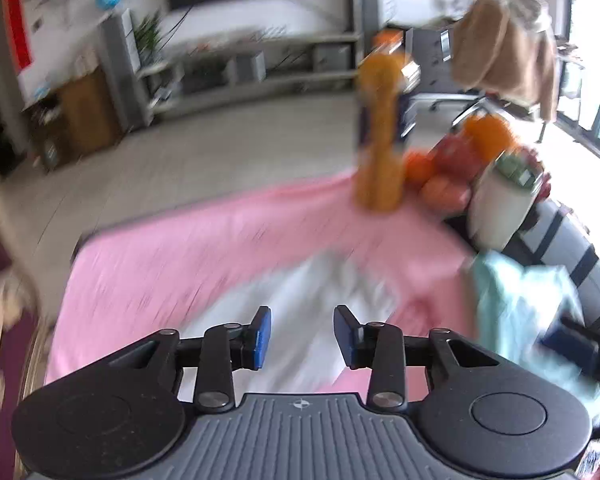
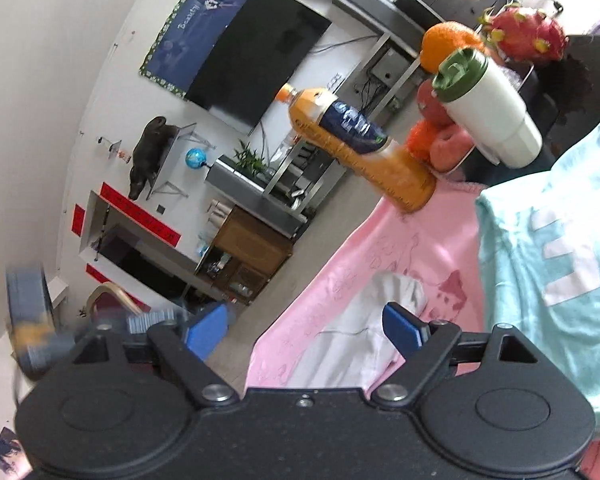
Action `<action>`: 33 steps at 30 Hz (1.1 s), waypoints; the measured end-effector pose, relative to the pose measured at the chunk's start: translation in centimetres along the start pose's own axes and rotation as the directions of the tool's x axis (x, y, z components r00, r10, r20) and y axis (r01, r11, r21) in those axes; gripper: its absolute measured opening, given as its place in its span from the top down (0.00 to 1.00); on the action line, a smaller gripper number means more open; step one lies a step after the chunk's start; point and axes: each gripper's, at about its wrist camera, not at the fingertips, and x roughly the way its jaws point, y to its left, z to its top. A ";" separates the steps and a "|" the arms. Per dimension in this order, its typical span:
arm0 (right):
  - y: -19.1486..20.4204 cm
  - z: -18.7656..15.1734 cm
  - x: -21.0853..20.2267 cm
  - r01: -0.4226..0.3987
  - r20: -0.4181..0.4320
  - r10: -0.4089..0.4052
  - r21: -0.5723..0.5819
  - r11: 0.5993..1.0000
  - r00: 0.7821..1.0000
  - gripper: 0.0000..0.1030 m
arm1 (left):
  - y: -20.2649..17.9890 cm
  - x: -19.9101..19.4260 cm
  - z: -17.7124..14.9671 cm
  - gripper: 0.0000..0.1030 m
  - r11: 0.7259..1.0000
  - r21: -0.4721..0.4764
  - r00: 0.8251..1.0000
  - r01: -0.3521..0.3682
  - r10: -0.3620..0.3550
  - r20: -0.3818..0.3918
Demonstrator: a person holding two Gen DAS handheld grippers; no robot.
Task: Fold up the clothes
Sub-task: 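Lift the grey hoodie with both grippers and carry it over the pink bed, then lower the hoodie onto the pink blanket and open both grippers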
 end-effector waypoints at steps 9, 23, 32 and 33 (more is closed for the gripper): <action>3.4 -1.4 2.9 -0.047 -0.083 0.044 -0.041 0.998 0.996 0.18 | 10.6 -1.3 -12.5 0.63 0.926 -0.367 0.984 -0.082 0.015 -0.180; 5.5 -2.1 12.3 -0.004 -0.255 -0.034 -0.148 0.989 0.966 0.36 | 9.7 0.4 -14.6 0.55 0.927 -0.358 0.984 -0.108 0.048 -0.174; 5.0 -2.6 12.5 0.074 -0.266 -0.125 -0.197 0.978 0.956 0.35 | 7.2 5.2 -15.3 0.95 0.975 -0.114 0.962 -0.189 0.160 -0.223; 5.0 -2.8 12.5 0.087 -0.262 -0.144 -0.216 0.972 0.954 0.35 | 6.9 5.1 -15.3 0.96 0.974 -0.090 0.961 -0.205 0.183 -0.209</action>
